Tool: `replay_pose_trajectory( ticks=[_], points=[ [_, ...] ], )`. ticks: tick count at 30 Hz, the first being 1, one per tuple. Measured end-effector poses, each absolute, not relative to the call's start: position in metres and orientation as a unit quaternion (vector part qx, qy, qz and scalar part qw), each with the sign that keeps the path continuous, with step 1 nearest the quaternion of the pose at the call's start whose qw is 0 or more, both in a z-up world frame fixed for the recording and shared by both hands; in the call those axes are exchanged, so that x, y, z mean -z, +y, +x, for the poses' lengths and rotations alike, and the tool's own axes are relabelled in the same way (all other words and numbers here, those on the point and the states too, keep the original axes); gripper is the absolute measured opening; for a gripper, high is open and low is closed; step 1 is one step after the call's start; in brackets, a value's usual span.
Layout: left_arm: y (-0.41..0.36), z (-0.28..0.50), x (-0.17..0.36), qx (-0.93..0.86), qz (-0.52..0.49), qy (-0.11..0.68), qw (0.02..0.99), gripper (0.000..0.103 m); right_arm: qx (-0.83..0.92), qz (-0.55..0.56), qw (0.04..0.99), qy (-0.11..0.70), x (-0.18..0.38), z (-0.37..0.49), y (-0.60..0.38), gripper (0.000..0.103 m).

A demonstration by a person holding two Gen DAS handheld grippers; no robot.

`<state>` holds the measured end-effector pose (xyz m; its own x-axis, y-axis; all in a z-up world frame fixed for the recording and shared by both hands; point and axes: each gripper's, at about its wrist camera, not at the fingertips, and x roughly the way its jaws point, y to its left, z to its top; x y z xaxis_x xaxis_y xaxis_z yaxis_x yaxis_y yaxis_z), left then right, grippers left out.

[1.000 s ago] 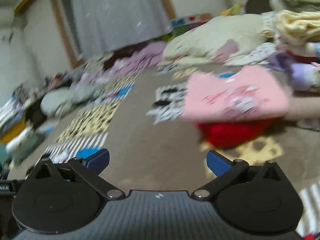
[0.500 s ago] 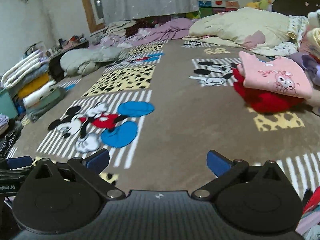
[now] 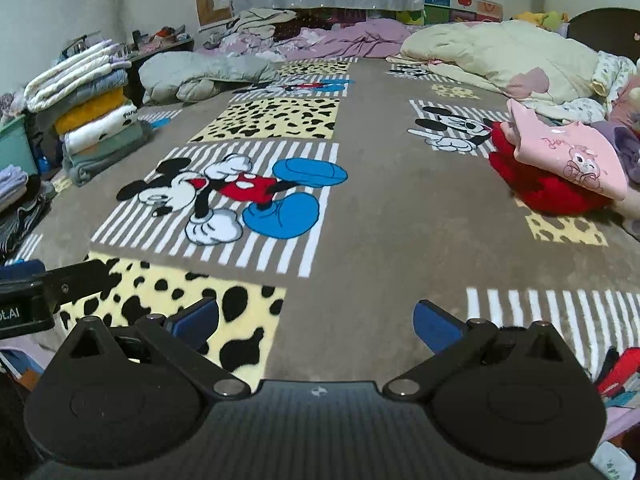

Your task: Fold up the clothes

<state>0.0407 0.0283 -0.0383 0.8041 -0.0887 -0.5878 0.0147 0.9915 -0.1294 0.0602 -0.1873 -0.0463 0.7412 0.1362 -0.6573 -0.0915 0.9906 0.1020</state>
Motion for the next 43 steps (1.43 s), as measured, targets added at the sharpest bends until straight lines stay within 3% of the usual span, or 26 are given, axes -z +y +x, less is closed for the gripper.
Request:
replay_pose_trajectory(
  ticks=[43],
  points=[
    [0.009,0.048,0.056,0.039,-0.029,0.331,0.942,0.103,-0.039,0.026,0.931,0.361,0.051,0.052,-0.186,0.103]
  ],
)
